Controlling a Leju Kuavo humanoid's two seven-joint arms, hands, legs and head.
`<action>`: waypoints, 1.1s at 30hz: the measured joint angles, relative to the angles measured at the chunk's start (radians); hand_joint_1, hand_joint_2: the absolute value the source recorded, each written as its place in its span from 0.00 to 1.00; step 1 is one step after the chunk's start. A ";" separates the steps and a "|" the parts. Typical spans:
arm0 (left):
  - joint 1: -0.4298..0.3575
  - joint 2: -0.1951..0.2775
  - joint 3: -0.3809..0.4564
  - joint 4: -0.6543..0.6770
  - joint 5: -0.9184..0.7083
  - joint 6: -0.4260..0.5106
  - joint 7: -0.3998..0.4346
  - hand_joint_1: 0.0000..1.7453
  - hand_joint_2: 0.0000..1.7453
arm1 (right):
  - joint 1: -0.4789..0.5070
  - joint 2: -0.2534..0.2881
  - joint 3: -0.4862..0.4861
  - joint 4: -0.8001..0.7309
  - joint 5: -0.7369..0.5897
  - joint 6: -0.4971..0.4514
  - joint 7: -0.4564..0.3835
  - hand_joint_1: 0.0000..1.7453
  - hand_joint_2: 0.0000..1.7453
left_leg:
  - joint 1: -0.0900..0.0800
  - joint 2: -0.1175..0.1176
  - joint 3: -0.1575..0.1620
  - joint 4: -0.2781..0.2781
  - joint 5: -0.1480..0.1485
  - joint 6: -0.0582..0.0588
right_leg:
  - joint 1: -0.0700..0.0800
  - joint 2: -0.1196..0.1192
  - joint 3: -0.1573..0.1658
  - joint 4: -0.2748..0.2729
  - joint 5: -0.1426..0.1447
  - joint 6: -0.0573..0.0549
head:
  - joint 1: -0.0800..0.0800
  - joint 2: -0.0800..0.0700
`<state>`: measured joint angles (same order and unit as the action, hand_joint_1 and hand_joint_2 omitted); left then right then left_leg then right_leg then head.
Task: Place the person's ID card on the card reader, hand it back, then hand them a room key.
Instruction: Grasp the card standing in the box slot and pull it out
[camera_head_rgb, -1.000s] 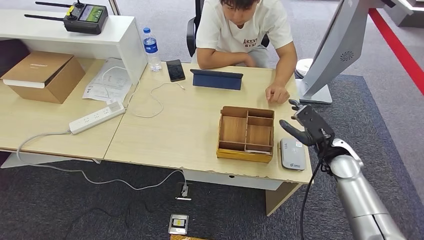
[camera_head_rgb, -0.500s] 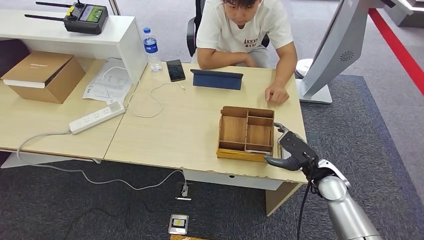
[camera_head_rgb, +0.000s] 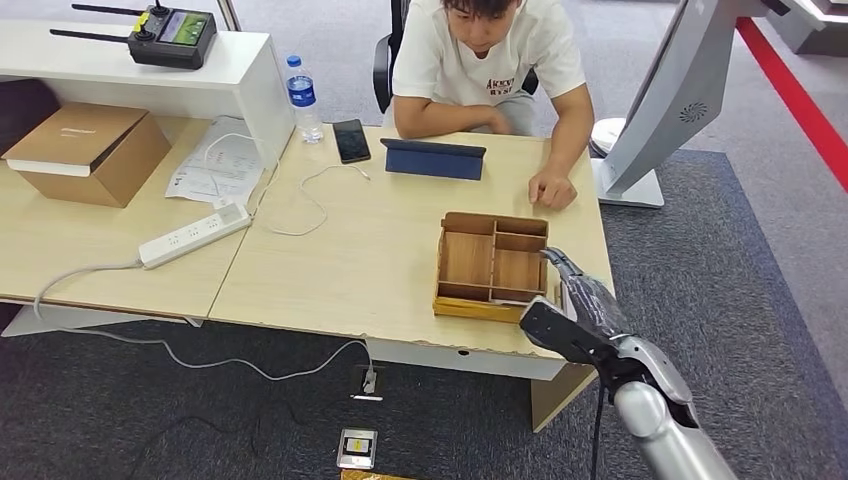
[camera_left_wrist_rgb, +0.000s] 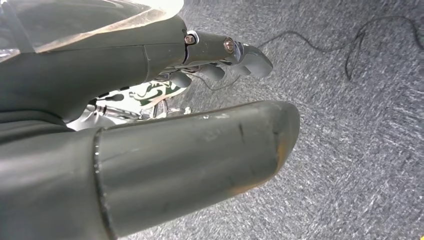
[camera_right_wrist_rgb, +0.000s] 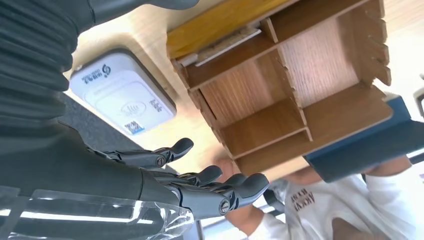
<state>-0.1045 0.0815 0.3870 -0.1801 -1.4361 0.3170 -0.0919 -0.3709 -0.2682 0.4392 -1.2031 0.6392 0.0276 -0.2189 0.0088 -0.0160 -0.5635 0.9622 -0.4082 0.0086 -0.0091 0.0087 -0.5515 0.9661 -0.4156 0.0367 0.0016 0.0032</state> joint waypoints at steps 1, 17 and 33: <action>0.000 0.000 -0.001 0.000 -0.002 0.000 -0.001 0.00 0.00 | 0.000 0.002 0.002 -0.003 0.020 -0.014 -0.001 0.00 1.00 | 0.000 0.000 0.000 0.000 0.000 0.000 | 0.000 0.000 0.000 0.000 0.000 0.000 | 0.000 0.000; 0.000 -0.008 -0.021 0.000 -0.011 0.000 -0.006 0.00 0.00 | -0.093 0.093 0.060 0.126 0.341 -0.196 -0.046 0.00 1.00 | 0.000 0.000 0.000 0.000 0.000 0.000 | 0.000 0.000 0.000 0.000 0.000 0.000 | 0.000 0.000; 0.000 -0.009 -0.026 0.000 -0.003 0.002 -0.008 0.00 0.00 | -0.152 0.155 0.086 0.319 0.303 -0.204 -0.082 0.00 1.00 | 0.000 0.000 0.000 0.000 0.000 0.000 | 0.000 0.000 0.000 0.000 0.000 0.000 | 0.000 0.000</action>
<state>-0.1043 0.0729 0.3609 -0.1801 -1.4394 0.3185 -0.1002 -0.5225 -0.1133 0.5256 -0.8836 0.9423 -0.1762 -0.3014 0.0091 -0.0161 -0.5637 0.9621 -0.4082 0.0085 -0.0090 0.0086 -0.5515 0.9662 -0.4155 0.0367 0.0016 0.0033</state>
